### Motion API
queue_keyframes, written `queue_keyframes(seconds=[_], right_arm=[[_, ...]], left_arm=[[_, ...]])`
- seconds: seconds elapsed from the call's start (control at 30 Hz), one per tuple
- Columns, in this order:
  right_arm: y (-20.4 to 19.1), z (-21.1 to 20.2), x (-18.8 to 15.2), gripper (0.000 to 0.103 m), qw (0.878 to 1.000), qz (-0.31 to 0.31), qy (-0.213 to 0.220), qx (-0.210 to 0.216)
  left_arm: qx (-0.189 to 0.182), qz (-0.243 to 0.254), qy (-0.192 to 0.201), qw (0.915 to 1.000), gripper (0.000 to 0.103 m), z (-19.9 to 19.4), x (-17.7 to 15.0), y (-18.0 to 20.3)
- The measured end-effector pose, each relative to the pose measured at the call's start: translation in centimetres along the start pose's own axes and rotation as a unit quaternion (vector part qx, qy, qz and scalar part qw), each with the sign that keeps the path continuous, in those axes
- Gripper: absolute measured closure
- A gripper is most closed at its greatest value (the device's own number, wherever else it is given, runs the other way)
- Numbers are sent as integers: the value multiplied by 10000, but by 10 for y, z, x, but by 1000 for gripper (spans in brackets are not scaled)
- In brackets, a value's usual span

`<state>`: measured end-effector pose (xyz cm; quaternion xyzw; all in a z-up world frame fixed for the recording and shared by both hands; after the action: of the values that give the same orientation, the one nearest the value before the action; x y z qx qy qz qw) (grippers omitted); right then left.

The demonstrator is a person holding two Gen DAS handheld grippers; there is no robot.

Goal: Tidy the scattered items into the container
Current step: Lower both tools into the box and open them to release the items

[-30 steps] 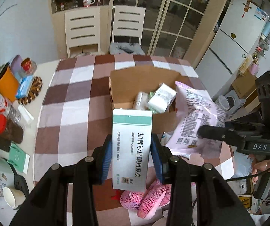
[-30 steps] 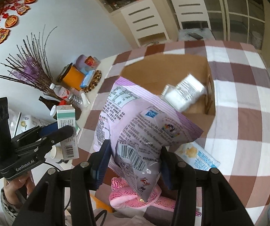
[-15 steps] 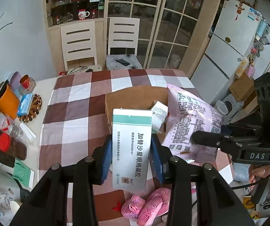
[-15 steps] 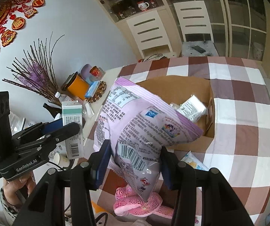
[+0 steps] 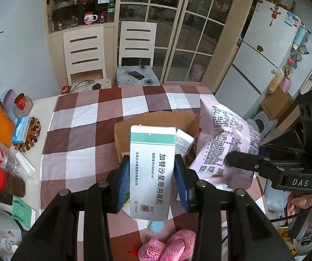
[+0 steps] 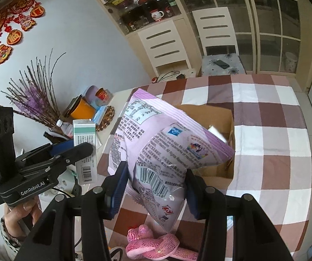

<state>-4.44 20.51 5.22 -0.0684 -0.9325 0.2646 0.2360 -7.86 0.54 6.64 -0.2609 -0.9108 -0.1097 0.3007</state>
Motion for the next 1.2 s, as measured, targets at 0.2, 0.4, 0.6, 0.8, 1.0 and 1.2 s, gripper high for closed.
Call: queue_keyframes(seconds=[0.2,0.4,0.6,0.8,1.0,1.2], right_arm=[[5,5,25,54,9999,46,100,-86],[13,22,47,54,9998,93,66,-176],[23,43,56,54,9996,177,-89,-213],[32,62,58,54,9989,214,-299,-292],[41,78,60,54,9978,241,-488,-374],[46,90,59,54,9967,156,-643,-463]], left_arm=[[-34,6,-1,10000,63,14,18,-10],[-81,19,-149,9999,63,38,29,-17],[-146,81,-358,9992,63,65,36,-17],[-208,78,-623,9978,63,92,36,-18],[-218,37,-924,9955,63,114,29,-21],[-236,38,-1133,9933,63,131,22,-21]])
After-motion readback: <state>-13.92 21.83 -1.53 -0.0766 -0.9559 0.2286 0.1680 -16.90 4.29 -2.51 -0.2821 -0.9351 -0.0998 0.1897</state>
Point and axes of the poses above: each gripper's, at about its wrist camera, not at the fingertips, and z roughly the way its jaws point, y to its right, x to its top, the point moved 6 cm from there along z, roughly the way its jaws point, and after that the axes turned 13 degrees about z, right-handed, at the moved point
